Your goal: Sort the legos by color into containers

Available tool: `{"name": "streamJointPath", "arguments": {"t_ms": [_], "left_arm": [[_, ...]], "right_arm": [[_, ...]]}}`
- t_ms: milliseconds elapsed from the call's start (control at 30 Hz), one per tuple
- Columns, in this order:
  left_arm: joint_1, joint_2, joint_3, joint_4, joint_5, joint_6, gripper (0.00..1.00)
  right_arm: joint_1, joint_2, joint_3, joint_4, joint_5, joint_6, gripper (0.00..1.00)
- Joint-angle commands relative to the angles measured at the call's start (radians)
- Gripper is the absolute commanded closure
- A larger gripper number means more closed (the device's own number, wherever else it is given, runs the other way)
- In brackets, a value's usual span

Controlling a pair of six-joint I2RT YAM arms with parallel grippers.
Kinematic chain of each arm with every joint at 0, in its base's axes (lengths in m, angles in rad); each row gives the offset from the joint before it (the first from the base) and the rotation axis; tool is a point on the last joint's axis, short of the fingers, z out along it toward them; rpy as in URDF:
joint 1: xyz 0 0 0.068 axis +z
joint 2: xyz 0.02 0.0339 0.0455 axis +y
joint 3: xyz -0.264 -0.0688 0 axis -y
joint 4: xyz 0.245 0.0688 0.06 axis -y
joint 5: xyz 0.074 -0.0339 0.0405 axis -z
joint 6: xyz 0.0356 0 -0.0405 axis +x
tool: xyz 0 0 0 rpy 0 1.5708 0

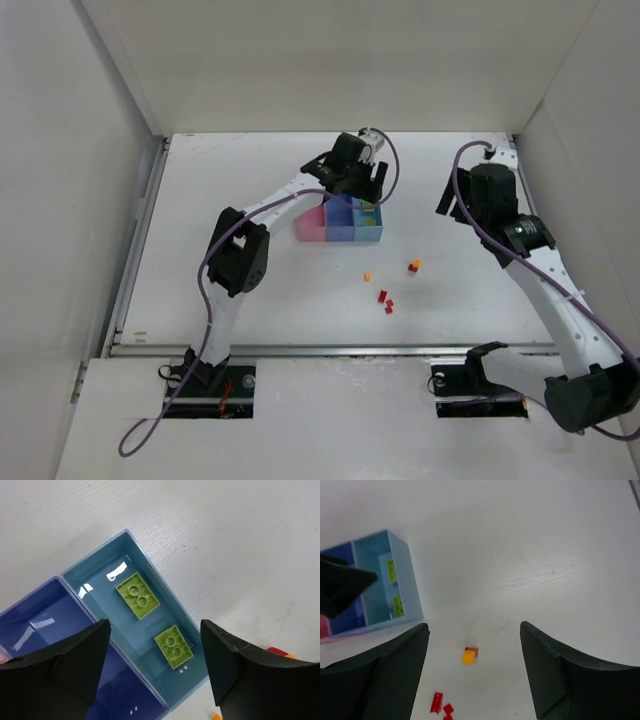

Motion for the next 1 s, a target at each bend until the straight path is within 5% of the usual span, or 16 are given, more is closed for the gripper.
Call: {"name": "streamJointPath", "arguments": {"t_ms": [0,200,767,967], "left_arm": [[0.004,-0.185,0.043,0.008,-0.009,0.011,0.29],[0.043,-0.33,-0.057,-0.001,-0.089,0.051,0.38],[0.095,-0.45,-0.224,-0.026,-0.052,0.053,0.38],[0.095,-0.45,-0.243,-0.026,-0.043,0.053,0.38]], "right_arm": [[-0.009,0.057,-0.032,-0.126,-0.094,-0.011,0.21],[0.028,0.102,-0.116,-0.165,-0.206,0.01,0.37],[0.106,0.373,-0.115,-0.09,-0.223,0.059,0.34],[0.106,0.413,-0.115,-0.059,-0.223,0.049,0.47]]}}
